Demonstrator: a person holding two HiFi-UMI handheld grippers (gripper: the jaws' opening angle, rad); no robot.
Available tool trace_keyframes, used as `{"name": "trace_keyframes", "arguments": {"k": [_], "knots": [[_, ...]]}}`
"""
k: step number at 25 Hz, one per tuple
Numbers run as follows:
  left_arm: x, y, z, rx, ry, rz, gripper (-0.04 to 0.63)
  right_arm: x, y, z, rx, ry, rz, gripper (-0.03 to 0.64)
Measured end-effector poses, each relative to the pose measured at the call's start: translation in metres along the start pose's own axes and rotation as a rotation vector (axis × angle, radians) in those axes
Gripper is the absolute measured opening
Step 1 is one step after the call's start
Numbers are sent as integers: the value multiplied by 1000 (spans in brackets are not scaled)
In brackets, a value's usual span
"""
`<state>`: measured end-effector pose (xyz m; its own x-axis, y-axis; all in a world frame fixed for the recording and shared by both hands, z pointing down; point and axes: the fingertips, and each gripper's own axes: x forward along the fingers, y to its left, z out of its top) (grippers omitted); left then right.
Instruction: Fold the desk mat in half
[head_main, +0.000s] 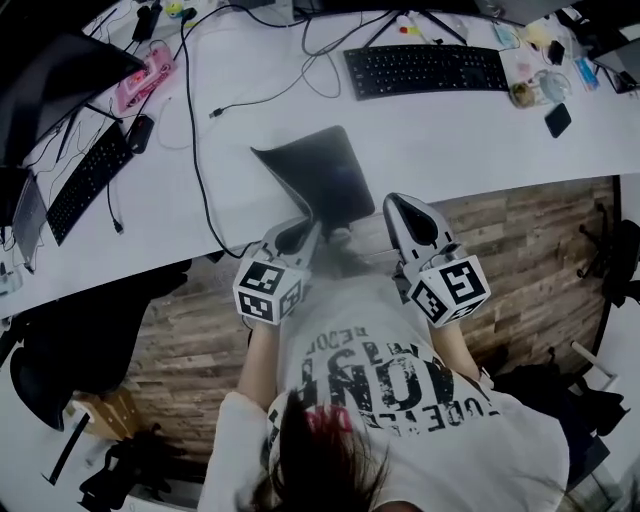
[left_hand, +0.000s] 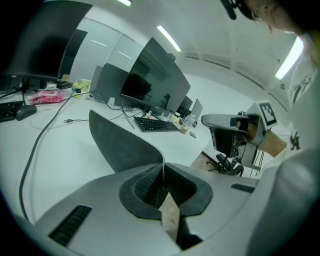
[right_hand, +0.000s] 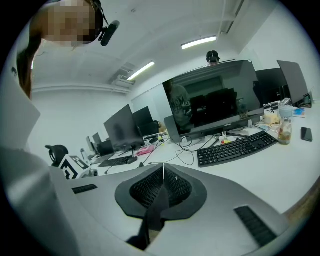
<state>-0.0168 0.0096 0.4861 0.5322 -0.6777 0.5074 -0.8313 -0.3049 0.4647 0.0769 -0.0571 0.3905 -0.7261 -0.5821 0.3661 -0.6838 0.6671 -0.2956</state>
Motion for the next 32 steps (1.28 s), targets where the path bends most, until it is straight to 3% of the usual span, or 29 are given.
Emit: {"name": "trace_keyframes", "arguments": {"k": [15, 32], "knots": [[44, -28, 5, 32, 65, -92, 14, -23, -30, -1, 35, -15, -78, 2], [93, -45, -4, -25, 158, -110, 14, -36, -54, -4, 75, -27, -126, 2]]}}
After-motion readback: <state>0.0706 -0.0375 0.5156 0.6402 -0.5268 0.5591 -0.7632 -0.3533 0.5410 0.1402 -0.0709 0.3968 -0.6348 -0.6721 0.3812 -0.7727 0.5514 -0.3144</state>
